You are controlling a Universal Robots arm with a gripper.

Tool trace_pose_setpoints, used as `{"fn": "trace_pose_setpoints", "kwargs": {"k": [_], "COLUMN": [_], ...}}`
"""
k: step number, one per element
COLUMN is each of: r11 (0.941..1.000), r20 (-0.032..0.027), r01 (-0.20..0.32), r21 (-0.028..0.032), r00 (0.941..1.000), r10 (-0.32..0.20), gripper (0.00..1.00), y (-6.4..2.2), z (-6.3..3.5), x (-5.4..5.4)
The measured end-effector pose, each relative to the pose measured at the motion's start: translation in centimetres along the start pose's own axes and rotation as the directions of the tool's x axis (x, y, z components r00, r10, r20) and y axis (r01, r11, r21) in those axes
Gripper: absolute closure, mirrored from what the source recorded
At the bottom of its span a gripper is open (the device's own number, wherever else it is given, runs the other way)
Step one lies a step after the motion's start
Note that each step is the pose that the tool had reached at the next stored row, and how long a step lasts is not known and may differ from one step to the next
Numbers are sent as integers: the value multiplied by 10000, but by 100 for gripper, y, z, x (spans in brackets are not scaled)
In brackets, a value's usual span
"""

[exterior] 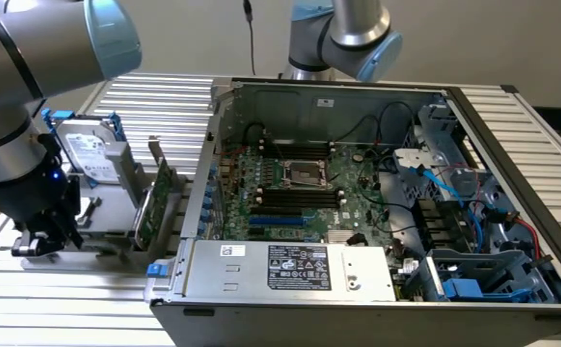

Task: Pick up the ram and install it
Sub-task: 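Pick up the ram and move it above insertion slot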

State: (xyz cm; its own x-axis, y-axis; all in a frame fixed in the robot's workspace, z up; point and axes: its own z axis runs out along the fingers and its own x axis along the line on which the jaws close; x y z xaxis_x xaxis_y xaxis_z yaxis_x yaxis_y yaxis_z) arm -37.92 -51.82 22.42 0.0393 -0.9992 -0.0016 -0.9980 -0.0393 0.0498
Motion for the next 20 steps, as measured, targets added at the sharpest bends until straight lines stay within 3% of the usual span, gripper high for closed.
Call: {"fn": "trace_pose_setpoints", "kwargs": {"k": [5,16,20], "r11": [10000,9993,9992], "r20": [16,43,44], "r01": [2,3,3], "r21": [-63,-366,-393], "r00": [10000,10000,10000], "r10": [-2,-1,-2], "gripper": [87,87,87], "y": [-6,-170,-226], "z": [-162,-464,-624], "x": [1,7,5]}}
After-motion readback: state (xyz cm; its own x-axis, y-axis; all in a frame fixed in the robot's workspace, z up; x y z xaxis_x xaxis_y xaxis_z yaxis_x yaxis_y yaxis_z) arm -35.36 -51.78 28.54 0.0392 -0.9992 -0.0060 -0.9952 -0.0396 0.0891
